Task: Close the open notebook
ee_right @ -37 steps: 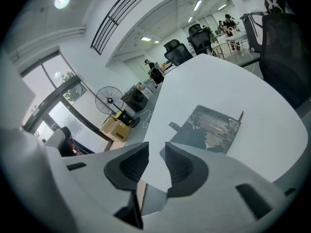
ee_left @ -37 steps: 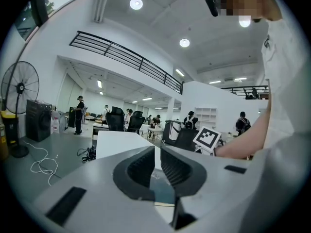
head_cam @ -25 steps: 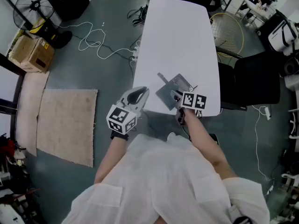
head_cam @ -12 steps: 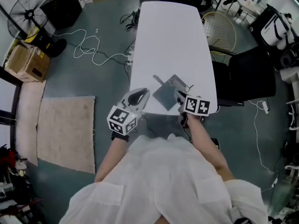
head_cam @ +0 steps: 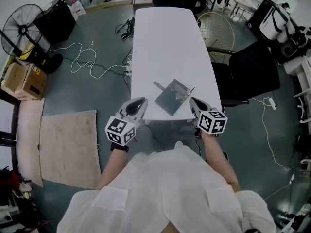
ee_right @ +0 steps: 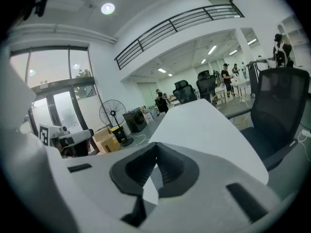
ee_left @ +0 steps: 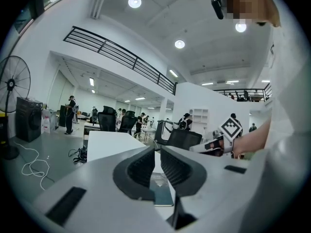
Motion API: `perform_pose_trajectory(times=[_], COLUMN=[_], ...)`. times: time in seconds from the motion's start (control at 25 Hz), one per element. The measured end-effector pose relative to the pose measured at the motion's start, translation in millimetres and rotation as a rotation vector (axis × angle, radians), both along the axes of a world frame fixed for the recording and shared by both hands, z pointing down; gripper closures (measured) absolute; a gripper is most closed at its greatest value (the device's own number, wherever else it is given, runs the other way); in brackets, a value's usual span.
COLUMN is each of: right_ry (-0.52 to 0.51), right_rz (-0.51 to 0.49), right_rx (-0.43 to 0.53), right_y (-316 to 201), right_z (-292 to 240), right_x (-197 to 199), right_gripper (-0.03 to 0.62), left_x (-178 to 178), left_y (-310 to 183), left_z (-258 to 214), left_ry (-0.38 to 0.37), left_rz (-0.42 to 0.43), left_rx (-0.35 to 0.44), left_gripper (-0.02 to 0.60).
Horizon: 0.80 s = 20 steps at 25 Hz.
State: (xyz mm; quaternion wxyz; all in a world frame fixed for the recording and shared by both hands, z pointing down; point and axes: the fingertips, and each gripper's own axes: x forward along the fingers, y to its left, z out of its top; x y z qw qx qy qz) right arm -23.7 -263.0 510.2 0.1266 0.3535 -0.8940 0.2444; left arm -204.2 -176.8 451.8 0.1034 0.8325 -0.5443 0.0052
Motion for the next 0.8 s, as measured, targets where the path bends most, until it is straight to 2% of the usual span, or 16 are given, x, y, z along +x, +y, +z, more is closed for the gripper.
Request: perform_pose_trajectory(times=[0.4, 0.8], right_ry=[-0.034, 0.056], right_rz=[0.008, 0.035], right_rx=[0.288, 0.392], right_y=[46, 73], right_z=[-61, -73], right_x=[13, 13], right_gripper=[0.591, 0.592], left_x=[-29, -50], left_y=[33, 59], left_z=[-2, -28], left_ry=[-0.017, -0.019], left_rz=[-0.016, -0.025], left_rx=[-0.003, 0.08], left_gripper=[0.546, 0.548])
